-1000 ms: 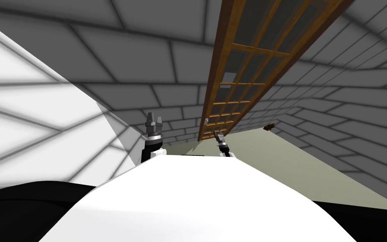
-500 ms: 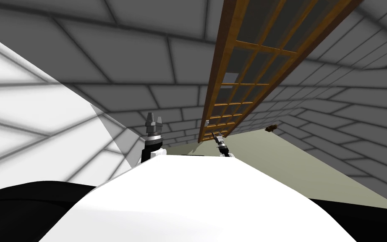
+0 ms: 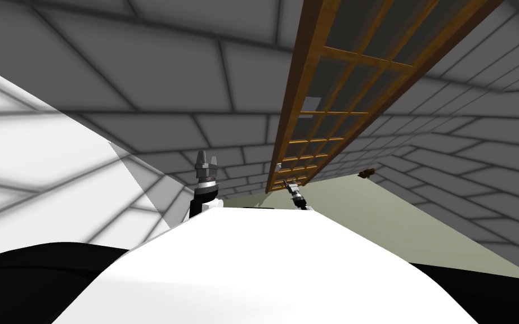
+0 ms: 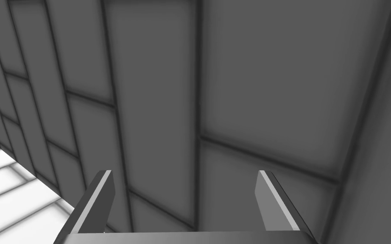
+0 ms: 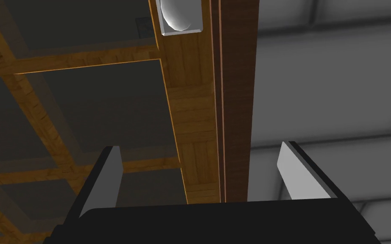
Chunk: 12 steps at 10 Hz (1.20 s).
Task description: Pull the door open
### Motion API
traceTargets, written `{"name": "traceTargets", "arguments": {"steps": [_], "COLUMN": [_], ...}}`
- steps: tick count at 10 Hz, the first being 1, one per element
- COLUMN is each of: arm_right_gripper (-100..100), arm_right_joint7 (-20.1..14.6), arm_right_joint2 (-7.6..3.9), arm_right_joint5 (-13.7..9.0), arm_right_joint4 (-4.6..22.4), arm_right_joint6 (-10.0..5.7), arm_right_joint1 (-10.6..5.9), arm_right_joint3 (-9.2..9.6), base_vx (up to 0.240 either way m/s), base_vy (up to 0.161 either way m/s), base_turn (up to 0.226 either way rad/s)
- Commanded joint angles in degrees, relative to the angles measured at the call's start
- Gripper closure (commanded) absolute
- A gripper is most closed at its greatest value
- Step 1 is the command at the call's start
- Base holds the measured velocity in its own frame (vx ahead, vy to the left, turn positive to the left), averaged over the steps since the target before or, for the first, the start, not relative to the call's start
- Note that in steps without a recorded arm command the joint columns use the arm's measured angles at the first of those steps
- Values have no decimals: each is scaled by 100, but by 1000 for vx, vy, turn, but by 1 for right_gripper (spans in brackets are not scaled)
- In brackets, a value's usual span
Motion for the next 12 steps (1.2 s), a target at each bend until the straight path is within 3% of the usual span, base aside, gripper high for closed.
{"name": "traceTargets", "arguments": {"steps": [1, 8, 11, 12], "arm_right_gripper": [-100, -100, -100, -100], "arm_right_joint7": [142, 562, 668, 626], "arm_right_joint2": [-20, -84, -100, -99], "arm_right_joint5": [63, 257, 306, 300], "arm_right_joint4": [210, 901, 1075, 988], "arm_right_joint6": [-62, -245, -292, -256], "arm_right_joint1": [-54, -271, -325, -290], "arm_right_joint3": [-11, -49, -58, -51], "base_vx": [94, 74, 53, 20], "base_vy": [3, -5, 1, -1], "base_turn": [5, 6, 3, 1]}}
